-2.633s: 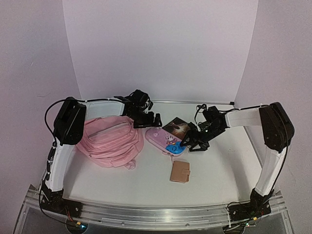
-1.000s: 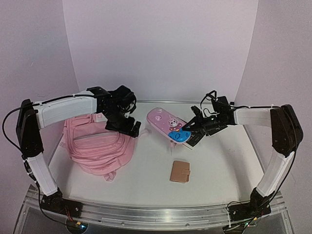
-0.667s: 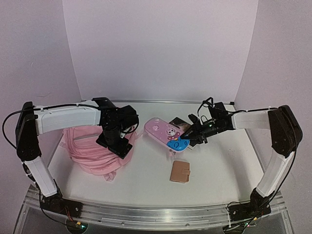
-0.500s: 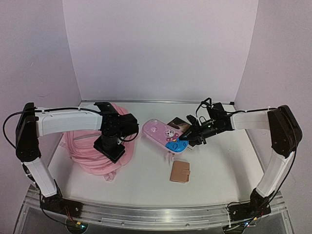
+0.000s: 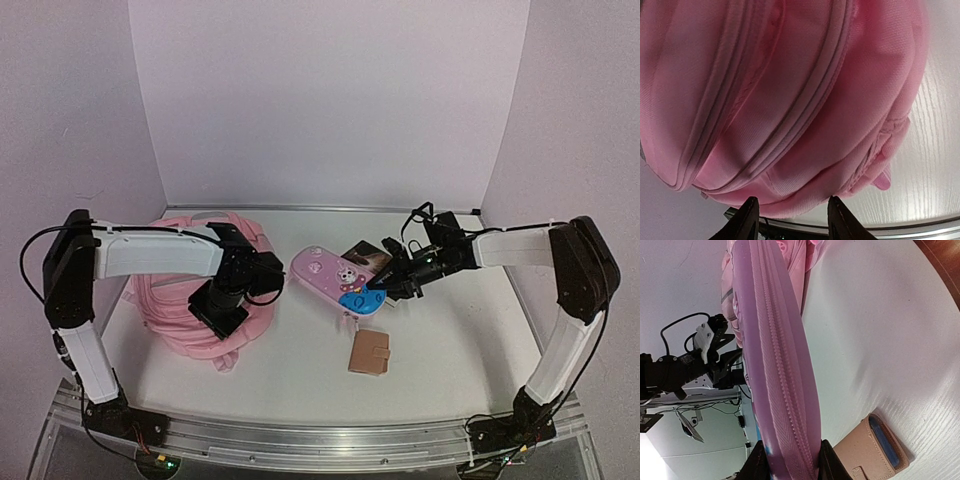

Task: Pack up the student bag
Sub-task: Pick up the stationery from the center of the board, then place the stationery in the student bag.

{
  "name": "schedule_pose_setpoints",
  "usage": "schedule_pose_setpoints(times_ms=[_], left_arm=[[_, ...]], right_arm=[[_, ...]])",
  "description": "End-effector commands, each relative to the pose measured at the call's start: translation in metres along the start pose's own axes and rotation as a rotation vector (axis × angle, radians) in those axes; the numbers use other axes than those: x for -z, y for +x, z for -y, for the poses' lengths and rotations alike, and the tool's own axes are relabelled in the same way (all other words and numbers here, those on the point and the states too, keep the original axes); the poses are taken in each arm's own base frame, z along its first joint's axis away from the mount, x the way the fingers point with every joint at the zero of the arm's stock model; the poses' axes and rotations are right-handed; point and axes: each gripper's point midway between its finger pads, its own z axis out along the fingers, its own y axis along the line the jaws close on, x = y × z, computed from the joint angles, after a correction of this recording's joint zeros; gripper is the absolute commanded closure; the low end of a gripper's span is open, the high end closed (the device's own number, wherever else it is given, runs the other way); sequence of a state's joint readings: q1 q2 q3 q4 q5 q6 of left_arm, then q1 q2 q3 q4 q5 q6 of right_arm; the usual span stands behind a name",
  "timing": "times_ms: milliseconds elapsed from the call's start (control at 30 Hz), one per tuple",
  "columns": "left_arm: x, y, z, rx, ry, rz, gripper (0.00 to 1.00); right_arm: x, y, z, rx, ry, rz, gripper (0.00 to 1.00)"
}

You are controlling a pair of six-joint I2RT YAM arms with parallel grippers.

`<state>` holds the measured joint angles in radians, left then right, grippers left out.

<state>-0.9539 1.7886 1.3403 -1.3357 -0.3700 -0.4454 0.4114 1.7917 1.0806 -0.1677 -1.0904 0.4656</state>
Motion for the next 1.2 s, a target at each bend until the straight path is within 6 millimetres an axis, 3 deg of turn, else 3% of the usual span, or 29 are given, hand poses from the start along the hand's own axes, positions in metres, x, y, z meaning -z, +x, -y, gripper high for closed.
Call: schedule_pose_setpoints(times_ms=[0, 167, 333, 467, 533, 667, 800, 933, 1167], left_arm=[[-0.014, 0.0, -0.005, -0.031, -0.101, -0.064, 0.53], [-0.024, -0.004, -0.013, -0.046, -0.207, -0.093, 0.53], [-0.018, -0.019, -0.028, -0.019, -0.314, -0.045, 0.67], [0.021, -0.049, -0.029, 0.077, -0.227, 0.115, 0.92], [0.048, -0.065, -0.03, 0.128, -0.15, 0.217, 0.99], [0.093, -0.083, -0.036, 0.211, -0.036, 0.383, 1.0], [0.122, -0.089, -0.044, 0.263, 0.026, 0.481, 1.0], [0.139, -0.095, -0.047, 0.287, 0.072, 0.544, 1.0], [0.147, -0.102, -0.043, 0.291, 0.106, 0.567, 1.0]], right_arm=[[0.007, -0.003, -0.028, 0.079, -0.061, 0.013, 1.0], [0.006, -0.004, -0.026, 0.076, -0.058, 0.014, 1.0], [0.005, -0.003, -0.023, 0.069, -0.054, 0.011, 1.0], [0.006, -0.004, -0.026, 0.073, -0.057, 0.014, 1.0], [0.006, -0.005, -0.03, 0.079, -0.06, 0.016, 1.0], [0.001, -0.003, -0.036, 0.086, -0.063, 0.007, 1.0], [-0.015, 0.003, -0.043, 0.085, -0.072, -0.023, 1.0], [-0.039, -0.005, -0.058, 0.057, -0.119, -0.022, 1.0], [-0.083, -0.05, -0.091, -0.06, -0.253, 0.059, 1.0]])
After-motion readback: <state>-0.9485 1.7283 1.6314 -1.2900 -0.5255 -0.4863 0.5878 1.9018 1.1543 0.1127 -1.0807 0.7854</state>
